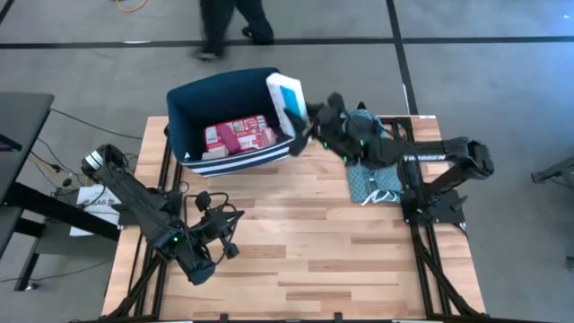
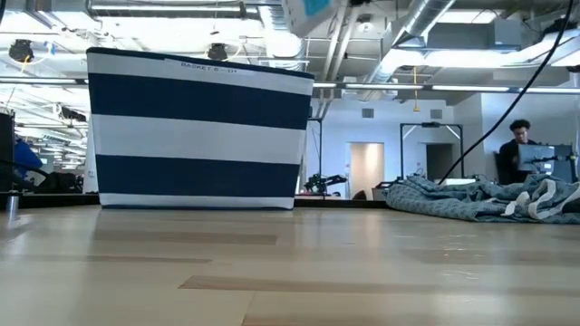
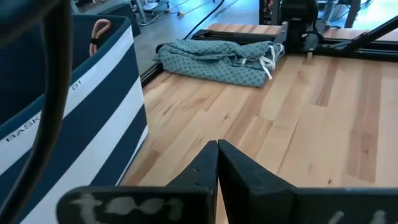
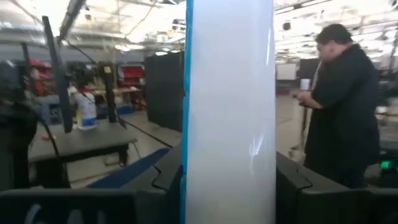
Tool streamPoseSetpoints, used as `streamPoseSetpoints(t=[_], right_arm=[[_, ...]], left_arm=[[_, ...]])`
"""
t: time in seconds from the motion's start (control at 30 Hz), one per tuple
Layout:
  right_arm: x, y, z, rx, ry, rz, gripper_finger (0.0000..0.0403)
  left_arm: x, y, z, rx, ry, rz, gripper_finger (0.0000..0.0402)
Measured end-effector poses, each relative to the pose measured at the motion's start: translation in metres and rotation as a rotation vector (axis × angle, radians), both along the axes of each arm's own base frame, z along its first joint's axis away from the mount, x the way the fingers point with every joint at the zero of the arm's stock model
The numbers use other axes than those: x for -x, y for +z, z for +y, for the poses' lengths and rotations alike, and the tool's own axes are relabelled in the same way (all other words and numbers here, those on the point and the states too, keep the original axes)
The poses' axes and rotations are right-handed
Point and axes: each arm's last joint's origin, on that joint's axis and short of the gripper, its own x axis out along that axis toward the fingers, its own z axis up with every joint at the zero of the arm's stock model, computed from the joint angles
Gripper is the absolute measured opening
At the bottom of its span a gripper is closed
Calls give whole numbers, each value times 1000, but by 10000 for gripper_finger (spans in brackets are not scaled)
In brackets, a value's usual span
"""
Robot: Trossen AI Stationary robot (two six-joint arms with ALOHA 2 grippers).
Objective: Pick & place medical supplies in basket/bin
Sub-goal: Put the white pill organizer into the blue bin
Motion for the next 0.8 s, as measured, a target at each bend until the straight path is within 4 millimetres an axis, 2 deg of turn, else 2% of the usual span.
streamPoseSetpoints(t=[0.1, 0.17, 0.33, 0.43, 0.57, 0.8], right_arm=[[-11, -12, -29, -32, 50, -9, 134], [-21, -28, -46, -49, 43, 18, 136], [-63, -62, -80, -88, 33, 71, 158], [-90, -81, -92, -100, 19, 133, 149], [-123, -94, -104, -105, 9, 234, 139], [-164, -114, -121, -143, -7, 368, 189]], left_arm=[[1, 0, -1, 9, -1, -6, 0], [0, 0, -1, 12, 0, -9, 0], [0, 1, -1, 8, 9, -27, 0], [0, 1, -1, 8, 9, -28, 0], [0, 1, -1, 8, 9, -27, 0], [0, 1, -1, 8, 9, -27, 0]])
